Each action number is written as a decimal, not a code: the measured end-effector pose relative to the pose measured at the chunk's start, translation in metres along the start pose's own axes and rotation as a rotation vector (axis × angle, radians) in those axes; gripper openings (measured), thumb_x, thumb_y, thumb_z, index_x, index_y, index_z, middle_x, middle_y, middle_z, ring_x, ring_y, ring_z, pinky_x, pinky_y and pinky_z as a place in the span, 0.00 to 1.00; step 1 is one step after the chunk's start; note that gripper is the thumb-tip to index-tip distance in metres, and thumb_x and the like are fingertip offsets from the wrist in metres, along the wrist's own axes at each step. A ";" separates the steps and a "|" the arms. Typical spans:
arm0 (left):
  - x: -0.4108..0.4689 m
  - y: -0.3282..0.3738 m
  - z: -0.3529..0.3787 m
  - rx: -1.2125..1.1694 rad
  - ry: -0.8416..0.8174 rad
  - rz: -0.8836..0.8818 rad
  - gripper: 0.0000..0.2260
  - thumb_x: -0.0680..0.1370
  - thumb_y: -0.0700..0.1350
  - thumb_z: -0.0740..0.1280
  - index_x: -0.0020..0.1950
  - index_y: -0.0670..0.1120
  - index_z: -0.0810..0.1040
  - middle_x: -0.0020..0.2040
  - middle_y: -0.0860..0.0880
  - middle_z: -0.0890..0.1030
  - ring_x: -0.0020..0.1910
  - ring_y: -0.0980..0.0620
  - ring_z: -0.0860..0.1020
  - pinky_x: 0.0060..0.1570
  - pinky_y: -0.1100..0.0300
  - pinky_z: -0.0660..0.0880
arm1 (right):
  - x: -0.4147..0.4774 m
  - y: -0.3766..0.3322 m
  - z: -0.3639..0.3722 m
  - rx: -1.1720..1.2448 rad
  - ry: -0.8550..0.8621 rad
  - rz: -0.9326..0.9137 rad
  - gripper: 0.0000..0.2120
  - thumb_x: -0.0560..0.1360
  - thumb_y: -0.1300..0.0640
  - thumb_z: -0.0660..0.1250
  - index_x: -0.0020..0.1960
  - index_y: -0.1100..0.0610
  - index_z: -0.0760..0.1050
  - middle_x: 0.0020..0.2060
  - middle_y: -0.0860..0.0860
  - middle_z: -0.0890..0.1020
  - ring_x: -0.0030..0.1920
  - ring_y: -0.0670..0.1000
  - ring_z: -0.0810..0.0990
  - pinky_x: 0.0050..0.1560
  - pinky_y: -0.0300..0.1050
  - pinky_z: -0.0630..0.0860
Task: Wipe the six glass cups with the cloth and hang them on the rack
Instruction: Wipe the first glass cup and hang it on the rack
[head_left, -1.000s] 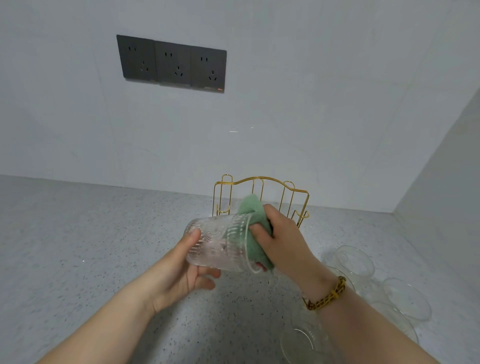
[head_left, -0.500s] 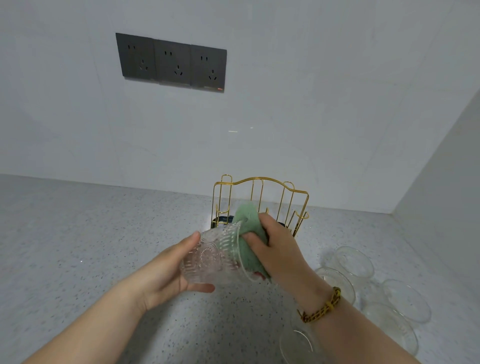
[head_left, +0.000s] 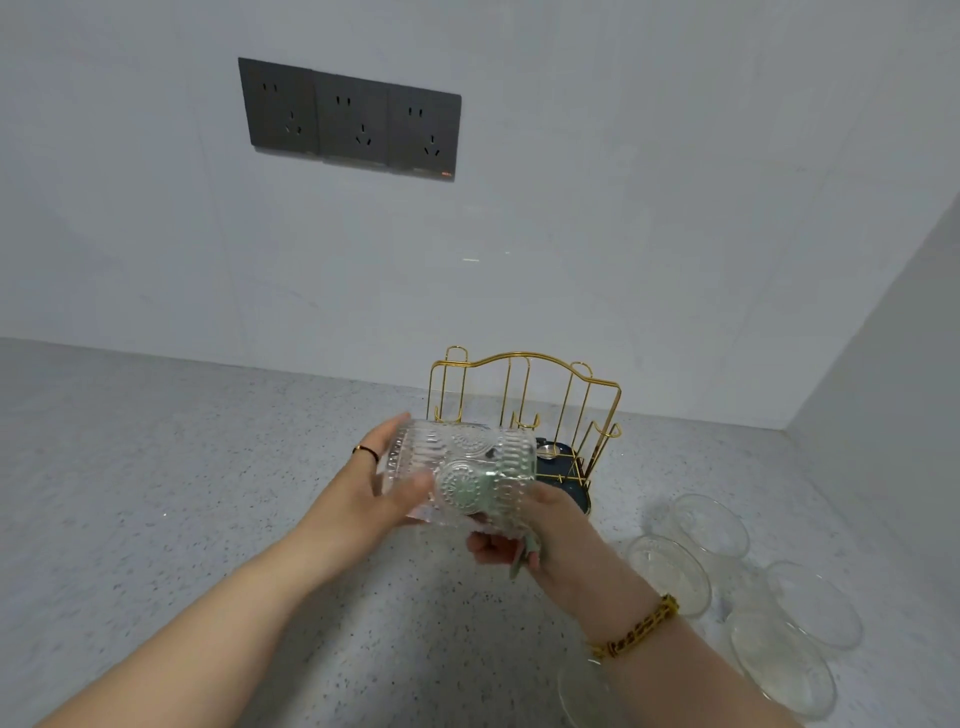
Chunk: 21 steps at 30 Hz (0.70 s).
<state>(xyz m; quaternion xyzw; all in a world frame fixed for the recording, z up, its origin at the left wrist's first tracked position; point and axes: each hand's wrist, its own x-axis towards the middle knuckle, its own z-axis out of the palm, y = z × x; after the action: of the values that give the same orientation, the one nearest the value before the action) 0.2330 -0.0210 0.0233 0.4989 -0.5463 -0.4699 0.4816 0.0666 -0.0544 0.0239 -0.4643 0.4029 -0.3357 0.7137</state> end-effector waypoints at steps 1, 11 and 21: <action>0.000 -0.002 -0.004 -0.108 -0.039 -0.065 0.40 0.58 0.67 0.71 0.66 0.54 0.66 0.64 0.53 0.74 0.55 0.55 0.79 0.60 0.53 0.73 | 0.000 0.001 0.001 -0.013 0.019 -0.025 0.11 0.78 0.62 0.56 0.44 0.64 0.75 0.26 0.51 0.81 0.24 0.48 0.77 0.26 0.39 0.77; -0.001 0.008 -0.012 -0.292 -0.197 -0.141 0.43 0.40 0.51 0.82 0.55 0.52 0.75 0.40 0.54 0.85 0.38 0.54 0.83 0.33 0.60 0.80 | -0.008 0.012 -0.007 -0.260 0.348 -0.256 0.06 0.77 0.57 0.60 0.44 0.56 0.75 0.32 0.52 0.77 0.24 0.43 0.75 0.23 0.33 0.71; 0.045 0.071 0.003 0.163 -0.041 0.011 0.31 0.46 0.52 0.73 0.48 0.56 0.71 0.51 0.55 0.75 0.42 0.54 0.76 0.36 0.61 0.77 | -0.040 -0.003 -0.061 0.560 0.286 -0.388 0.20 0.79 0.54 0.49 0.47 0.60 0.78 0.32 0.54 0.82 0.23 0.50 0.75 0.19 0.36 0.69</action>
<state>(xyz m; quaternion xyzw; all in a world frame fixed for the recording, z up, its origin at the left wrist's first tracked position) 0.2213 -0.0617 0.0965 0.5237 -0.5953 -0.4314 0.4304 -0.0053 -0.0455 0.0226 -0.2672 0.2953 -0.6237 0.6726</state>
